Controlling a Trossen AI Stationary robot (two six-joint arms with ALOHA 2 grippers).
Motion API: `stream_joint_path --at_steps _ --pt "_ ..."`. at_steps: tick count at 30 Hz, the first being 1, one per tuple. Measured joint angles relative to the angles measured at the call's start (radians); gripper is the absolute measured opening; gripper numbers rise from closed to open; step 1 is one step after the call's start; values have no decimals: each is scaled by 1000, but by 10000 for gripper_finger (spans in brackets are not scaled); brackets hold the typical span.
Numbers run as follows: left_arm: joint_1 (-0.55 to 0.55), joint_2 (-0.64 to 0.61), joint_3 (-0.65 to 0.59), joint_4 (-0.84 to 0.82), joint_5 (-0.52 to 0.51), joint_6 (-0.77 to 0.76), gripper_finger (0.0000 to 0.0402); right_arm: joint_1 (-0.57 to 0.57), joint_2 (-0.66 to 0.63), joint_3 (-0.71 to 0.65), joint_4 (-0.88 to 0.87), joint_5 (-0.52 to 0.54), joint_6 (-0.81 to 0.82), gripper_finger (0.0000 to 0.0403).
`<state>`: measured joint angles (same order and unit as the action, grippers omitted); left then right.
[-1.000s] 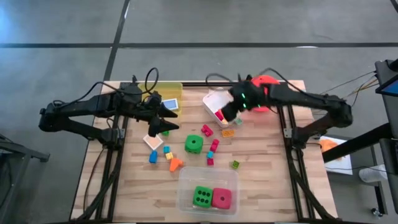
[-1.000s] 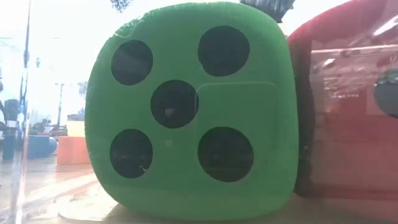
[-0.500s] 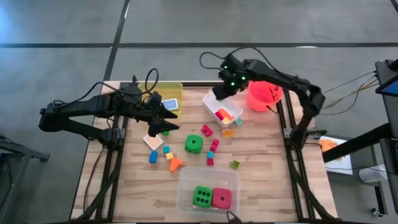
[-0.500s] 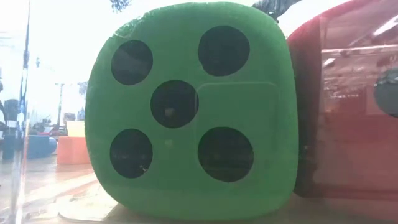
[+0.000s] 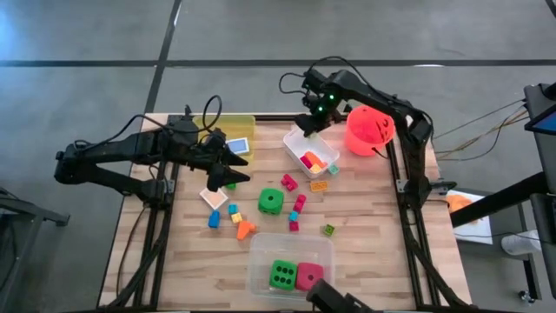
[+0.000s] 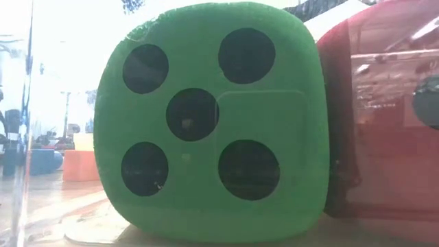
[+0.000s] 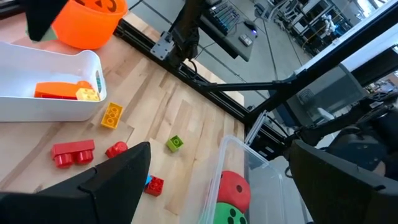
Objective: Pick & Place Toys
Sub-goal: Put the light green game piece into the white bin
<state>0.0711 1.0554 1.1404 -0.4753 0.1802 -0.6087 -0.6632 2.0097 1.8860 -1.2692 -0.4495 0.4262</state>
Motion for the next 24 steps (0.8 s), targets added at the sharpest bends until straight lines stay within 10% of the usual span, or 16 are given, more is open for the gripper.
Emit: stream_joint_path --at_steps 13,24 --pt "0 0 0 -6 0 3 369 56 101 85 -106 59 -38 128" --pt "0 0 -1 -42 0 -17 369 95 15 33 -249 84 -521 128"
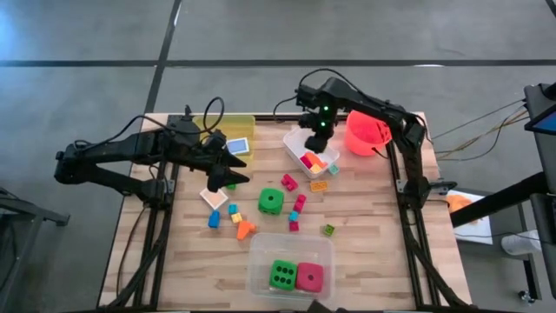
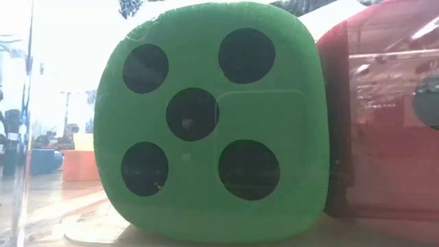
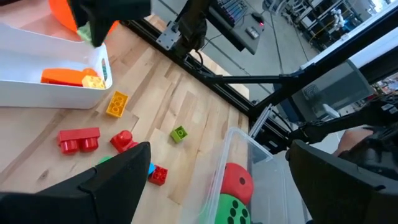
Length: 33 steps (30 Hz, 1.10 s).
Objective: Pick & Place Toys
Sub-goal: Put the light green game piece into the white bin
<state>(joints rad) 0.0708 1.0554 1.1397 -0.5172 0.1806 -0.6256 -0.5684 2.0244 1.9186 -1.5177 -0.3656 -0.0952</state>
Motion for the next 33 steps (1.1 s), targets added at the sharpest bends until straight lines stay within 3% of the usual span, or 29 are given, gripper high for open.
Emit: stream_joint_path --at_steps 5,12,20,26,33 --pt "0 0 0 0 0 -4 369 -1 -121 -124 84 -41 -103 128" --pt "0 0 0 3 0 -4 369 15 -333 -407 405 5 -181 128" --pt "0 0 0 6 -1 -31 369 17 -484 -720 738 29 82 128" --pt "0 0 0 31 -5 -56 369 20 -543 -930 975 26 192 128" --pt "0 0 0 79 -8 -58 369 22 -539 -978 1113 21 250 128"
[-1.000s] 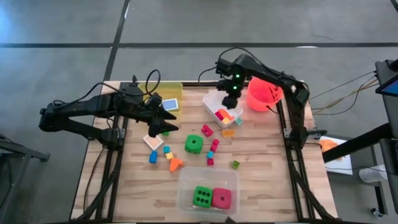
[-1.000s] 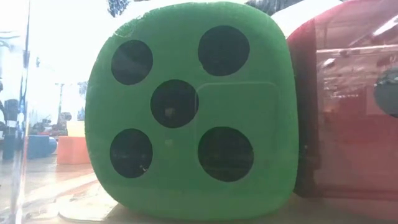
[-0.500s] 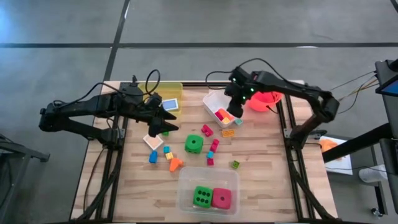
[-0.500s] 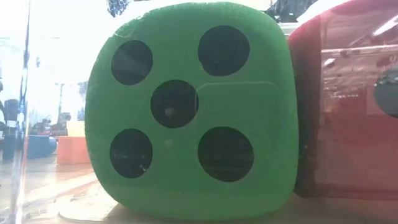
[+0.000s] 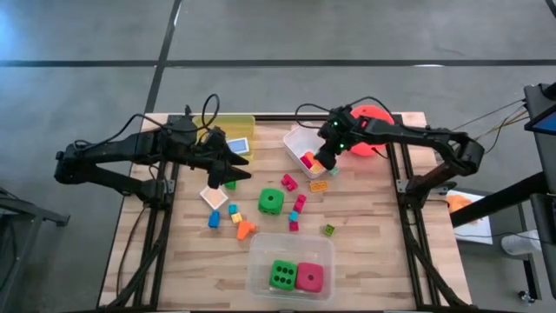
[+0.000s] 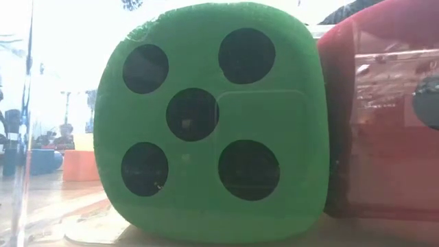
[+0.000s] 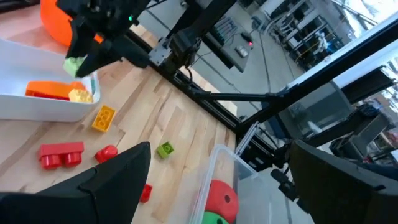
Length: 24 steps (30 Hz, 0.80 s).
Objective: Pick & Place Toys
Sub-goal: Put the light green game piece into the white bin
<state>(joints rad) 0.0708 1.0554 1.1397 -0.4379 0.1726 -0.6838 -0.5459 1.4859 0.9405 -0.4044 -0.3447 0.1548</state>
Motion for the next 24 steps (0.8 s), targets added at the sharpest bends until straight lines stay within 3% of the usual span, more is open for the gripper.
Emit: stream_joint_path --at_steps 24 --pt "0 0 0 0 0 14 369 -21 111 -16 14 33 3 128"
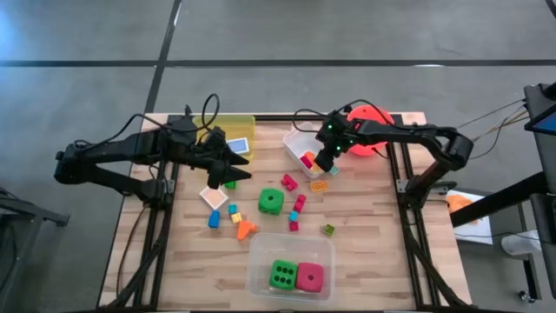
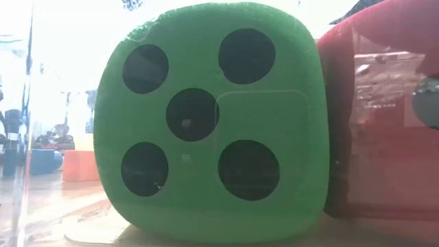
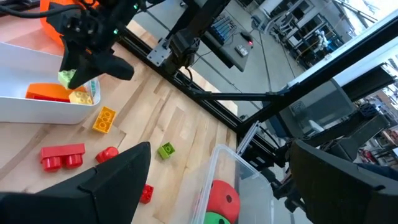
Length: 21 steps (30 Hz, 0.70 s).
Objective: Pick & Place Toys
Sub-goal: Put the light green game piece into the white bin
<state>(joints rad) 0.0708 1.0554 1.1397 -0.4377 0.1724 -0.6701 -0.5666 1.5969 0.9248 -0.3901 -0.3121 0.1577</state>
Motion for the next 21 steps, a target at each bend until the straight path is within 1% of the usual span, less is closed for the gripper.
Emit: stream_joint_path --at_steps 7,21 --pt "0 0 0 0 0 -1 369 -11 25 0 -64 29 18 128" --pt "0 0 0 0 0 -8 369 -10 26 4 -74 27 -4 128"
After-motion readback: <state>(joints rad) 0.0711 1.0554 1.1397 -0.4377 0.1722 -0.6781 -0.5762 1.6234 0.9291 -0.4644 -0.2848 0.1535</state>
